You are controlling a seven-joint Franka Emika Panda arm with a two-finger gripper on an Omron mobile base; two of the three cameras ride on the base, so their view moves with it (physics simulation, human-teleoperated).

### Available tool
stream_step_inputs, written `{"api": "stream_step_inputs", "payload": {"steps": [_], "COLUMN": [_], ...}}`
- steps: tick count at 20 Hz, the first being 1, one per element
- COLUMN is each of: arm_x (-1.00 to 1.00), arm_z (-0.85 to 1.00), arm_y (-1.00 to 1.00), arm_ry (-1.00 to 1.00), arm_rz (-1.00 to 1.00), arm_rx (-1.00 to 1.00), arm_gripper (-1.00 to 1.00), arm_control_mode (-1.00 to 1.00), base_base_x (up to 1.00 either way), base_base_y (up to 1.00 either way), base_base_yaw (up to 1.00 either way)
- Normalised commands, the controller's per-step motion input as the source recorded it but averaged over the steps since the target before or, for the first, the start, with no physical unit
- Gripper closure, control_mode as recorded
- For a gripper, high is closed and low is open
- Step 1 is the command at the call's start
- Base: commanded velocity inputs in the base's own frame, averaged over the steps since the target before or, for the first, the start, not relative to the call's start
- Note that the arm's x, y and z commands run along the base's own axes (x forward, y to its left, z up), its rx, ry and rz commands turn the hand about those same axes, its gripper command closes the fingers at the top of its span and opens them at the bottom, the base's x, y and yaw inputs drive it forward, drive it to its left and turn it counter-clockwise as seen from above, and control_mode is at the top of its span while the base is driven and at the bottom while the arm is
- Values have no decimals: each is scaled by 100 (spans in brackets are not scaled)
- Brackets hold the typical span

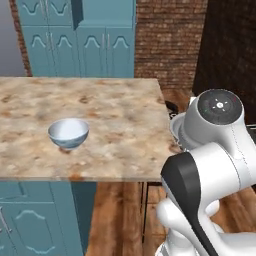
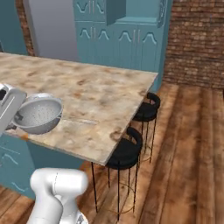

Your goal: Open the cabinet and setup a tea strainer by placing it in the bowl upright.

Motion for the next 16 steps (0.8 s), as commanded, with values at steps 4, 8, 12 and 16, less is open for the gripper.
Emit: {"api": "stream_step_inputs", "payload": {"steps": [4, 8, 12, 16], "arm_x": [0, 0, 0, 0], "arm_z": [0, 0, 0, 0], "arm_y": [0, 0, 0, 0], "arm_ry": [0, 0, 0, 0], "arm_rz": [0, 0, 0, 0], "arm_rx": [0, 0, 0, 0], "arm_gripper": [100, 100, 100, 100], "arm_control_mode": [100, 100, 100, 100], "base_base_x": [-10, -63, -57, 33], "base_base_y": [87, 99, 80, 92], "base_base_yaw": [-57, -48, -21, -4]}}
